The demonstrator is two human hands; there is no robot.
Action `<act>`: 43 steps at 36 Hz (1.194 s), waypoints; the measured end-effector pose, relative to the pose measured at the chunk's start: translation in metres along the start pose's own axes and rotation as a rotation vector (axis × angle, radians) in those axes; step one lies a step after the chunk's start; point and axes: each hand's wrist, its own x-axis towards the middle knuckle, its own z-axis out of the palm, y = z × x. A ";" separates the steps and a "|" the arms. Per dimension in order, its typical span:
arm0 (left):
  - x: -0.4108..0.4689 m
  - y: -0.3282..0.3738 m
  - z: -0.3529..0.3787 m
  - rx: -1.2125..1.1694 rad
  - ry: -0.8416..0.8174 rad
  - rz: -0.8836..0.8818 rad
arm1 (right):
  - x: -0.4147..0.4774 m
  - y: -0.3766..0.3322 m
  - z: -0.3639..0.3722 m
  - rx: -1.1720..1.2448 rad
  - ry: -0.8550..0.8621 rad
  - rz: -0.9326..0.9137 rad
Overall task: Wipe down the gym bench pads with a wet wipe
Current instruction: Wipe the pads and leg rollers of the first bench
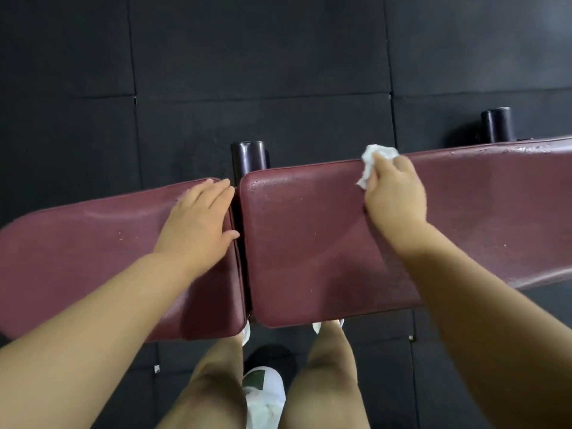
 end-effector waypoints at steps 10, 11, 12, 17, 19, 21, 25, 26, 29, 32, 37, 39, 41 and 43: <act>-0.006 -0.018 0.004 -0.134 0.027 0.023 | -0.047 -0.125 0.054 0.201 -0.145 -0.080; -0.006 -0.020 0.004 -0.146 0.027 0.031 | -0.057 -0.138 0.060 0.207 -0.212 -0.201; -0.006 -0.022 0.003 -0.159 0.025 0.037 | -0.065 -0.145 0.064 0.180 -0.270 -0.302; -0.003 -0.024 -0.002 -0.187 -0.018 0.035 | -0.050 -0.104 0.046 0.137 -0.257 -0.335; -0.004 -0.023 -0.002 -0.200 -0.007 0.031 | -0.039 -0.073 0.033 0.162 -0.078 -0.119; -0.005 -0.021 -0.001 -0.212 0.003 0.023 | -0.034 -0.043 0.023 0.086 0.040 0.065; -0.006 -0.019 0.001 -0.223 0.009 0.010 | -0.047 -0.048 0.027 0.096 0.120 0.264; -0.006 -0.019 0.002 -0.223 0.013 0.014 | -0.054 -0.062 0.031 0.130 0.130 0.217; -0.005 -0.020 0.003 -0.198 0.003 0.021 | -0.081 -0.097 0.052 0.207 -0.081 -0.091; -0.004 -0.020 0.002 -0.181 -0.020 0.013 | -0.103 -0.101 0.060 0.150 -0.209 -0.436; -0.005 -0.017 0.000 -0.109 -0.037 0.030 | -0.075 -0.040 0.027 0.047 -0.093 -0.215; -0.006 -0.013 -0.001 -0.067 -0.038 0.042 | -0.068 -0.012 0.012 0.023 0.055 0.058; -0.008 -0.008 -0.002 -0.055 -0.026 0.065 | -0.071 0.000 0.009 0.037 0.082 0.337; -0.011 0.001 -0.001 -0.042 -0.017 0.135 | -0.078 -0.011 0.016 0.064 0.110 0.446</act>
